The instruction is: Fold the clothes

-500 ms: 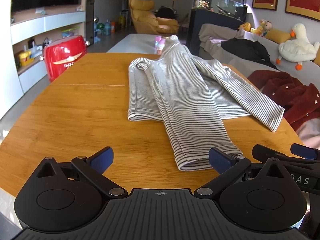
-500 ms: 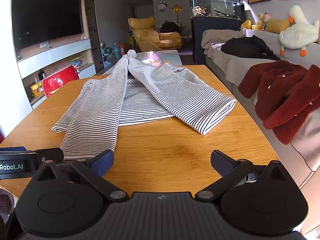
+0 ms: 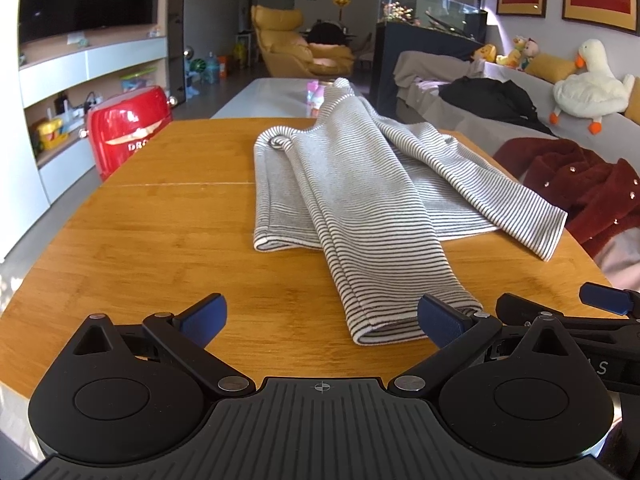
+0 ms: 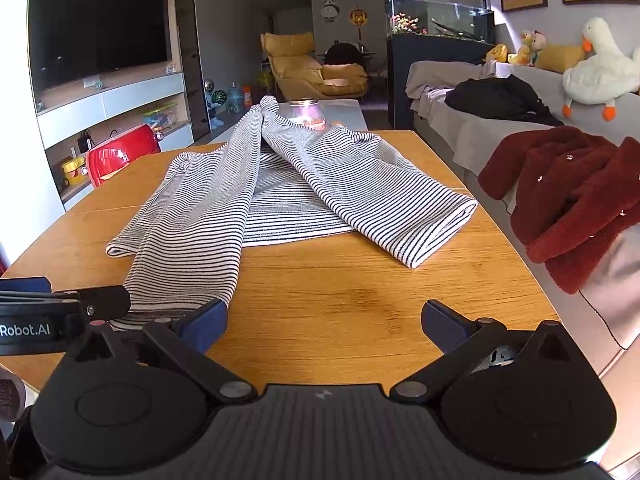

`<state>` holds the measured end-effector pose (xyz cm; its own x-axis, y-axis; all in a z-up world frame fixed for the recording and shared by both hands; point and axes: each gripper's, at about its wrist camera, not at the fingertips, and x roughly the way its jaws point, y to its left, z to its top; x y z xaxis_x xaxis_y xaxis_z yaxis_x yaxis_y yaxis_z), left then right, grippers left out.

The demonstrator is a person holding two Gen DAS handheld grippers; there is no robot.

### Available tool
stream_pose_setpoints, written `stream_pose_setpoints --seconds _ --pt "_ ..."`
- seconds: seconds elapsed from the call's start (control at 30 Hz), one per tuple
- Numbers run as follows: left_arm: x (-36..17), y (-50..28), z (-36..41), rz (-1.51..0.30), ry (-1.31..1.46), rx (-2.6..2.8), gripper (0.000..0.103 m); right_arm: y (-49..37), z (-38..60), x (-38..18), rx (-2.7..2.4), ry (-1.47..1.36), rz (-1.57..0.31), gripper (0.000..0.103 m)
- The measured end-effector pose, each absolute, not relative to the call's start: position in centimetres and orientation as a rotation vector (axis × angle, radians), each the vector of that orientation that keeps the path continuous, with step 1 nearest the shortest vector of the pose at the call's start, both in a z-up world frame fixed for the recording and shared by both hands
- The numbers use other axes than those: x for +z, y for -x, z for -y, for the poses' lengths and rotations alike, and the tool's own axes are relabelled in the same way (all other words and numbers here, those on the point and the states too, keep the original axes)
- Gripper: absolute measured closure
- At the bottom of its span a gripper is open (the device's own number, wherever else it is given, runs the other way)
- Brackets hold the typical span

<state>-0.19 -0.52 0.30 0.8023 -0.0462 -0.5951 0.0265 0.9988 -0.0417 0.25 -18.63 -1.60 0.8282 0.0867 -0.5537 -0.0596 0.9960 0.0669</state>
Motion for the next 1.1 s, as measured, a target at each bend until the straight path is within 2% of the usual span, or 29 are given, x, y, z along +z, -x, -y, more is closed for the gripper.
stream_pose_setpoints --seconds 1.1 --pt "-0.37 0.03 0.29 -0.682 0.038 -0.024 0.000 -0.16 18.65 -1.11 0.075 -0.030 -0.564 0.000"
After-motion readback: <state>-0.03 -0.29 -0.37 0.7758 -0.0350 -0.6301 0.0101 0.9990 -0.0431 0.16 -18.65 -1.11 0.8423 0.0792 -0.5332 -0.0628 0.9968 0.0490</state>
